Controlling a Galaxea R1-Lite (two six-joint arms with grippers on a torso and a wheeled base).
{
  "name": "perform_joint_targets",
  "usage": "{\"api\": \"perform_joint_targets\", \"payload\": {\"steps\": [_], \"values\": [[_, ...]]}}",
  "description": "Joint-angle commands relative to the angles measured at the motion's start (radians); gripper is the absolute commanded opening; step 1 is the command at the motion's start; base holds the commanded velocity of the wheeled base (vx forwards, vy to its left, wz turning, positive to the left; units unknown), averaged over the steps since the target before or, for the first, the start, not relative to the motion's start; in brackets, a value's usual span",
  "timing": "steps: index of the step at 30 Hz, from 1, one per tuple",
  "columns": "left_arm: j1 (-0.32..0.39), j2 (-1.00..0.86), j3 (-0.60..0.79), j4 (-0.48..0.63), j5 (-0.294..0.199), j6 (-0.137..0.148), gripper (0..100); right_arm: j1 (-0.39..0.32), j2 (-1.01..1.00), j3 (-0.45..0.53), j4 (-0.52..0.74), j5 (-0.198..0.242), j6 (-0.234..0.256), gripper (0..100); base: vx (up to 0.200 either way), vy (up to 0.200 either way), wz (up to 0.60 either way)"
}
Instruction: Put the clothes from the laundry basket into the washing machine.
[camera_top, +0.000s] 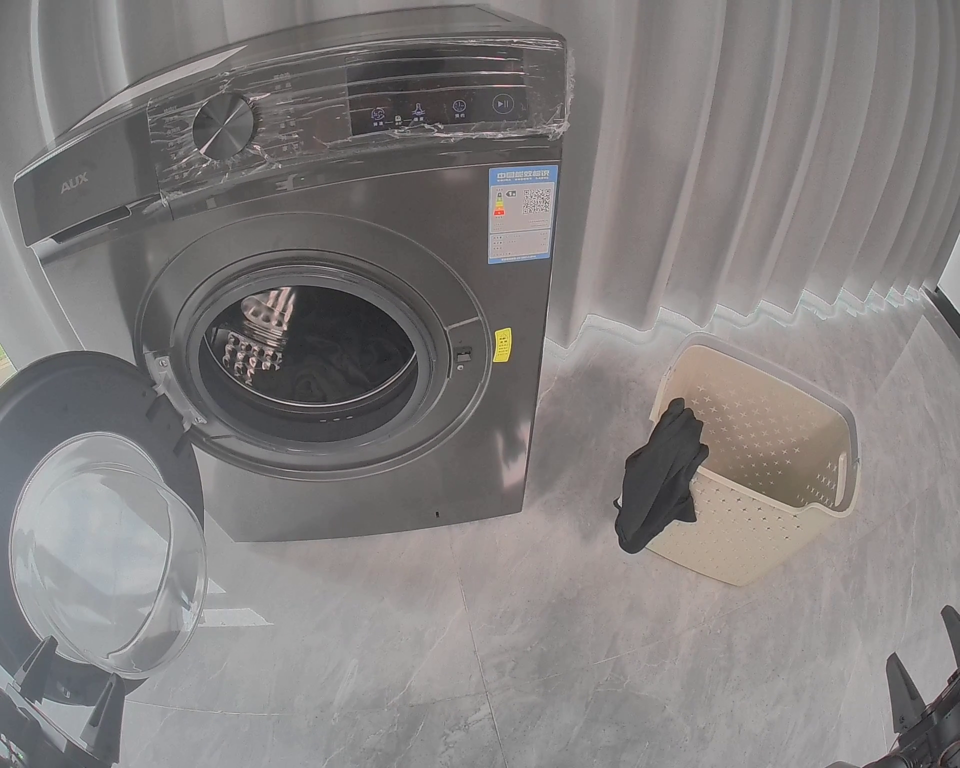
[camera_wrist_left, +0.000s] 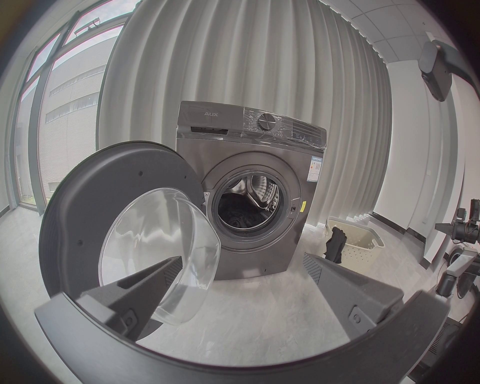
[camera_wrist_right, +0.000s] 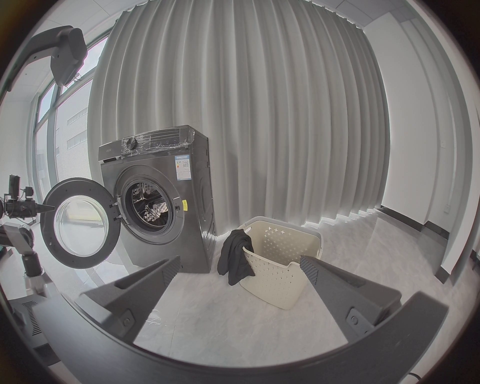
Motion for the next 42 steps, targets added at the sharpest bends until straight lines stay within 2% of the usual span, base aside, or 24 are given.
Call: {"api": "perform_joint_targets", "payload": {"steps": [1,4,11,20,34,42], "values": [[0.000,0.005,0.018,0.000,0.000,-0.001,100,0.000,-0.002,0.012,-0.001,0.000,-0.001,100,0.200,0.000,0.00],[0.000,0.005,0.018,0.000,-0.006,-0.005,100,0.000,-0.002,0.012,-0.001,0.000,-0.001,100,0.200,0.000,0.00],[0.000,0.005,0.018,0.000,-0.006,-0.001,100,0.001,-0.002,0.012,-0.001,0.003,0.001,100,0.000,0.000,0.00],[0.000,0.005,0.018,0.000,-0.006,-0.001,100,0.001,-0.002,0.012,-0.001,0.003,0.001,100,0.000,0.000,-0.60],[0.000,0.005,0.018,0.000,0.000,-0.001,100,0.001,-0.002,0.012,-0.001,0.003,0.001,100,0.000,0.000,0.00],[0.000,0.005,0.018,0.000,-0.002,0.001,100,0.001,-0.002,0.012,0.001,0.003,-0.001,100,0.200,0.000,0.00]]}}
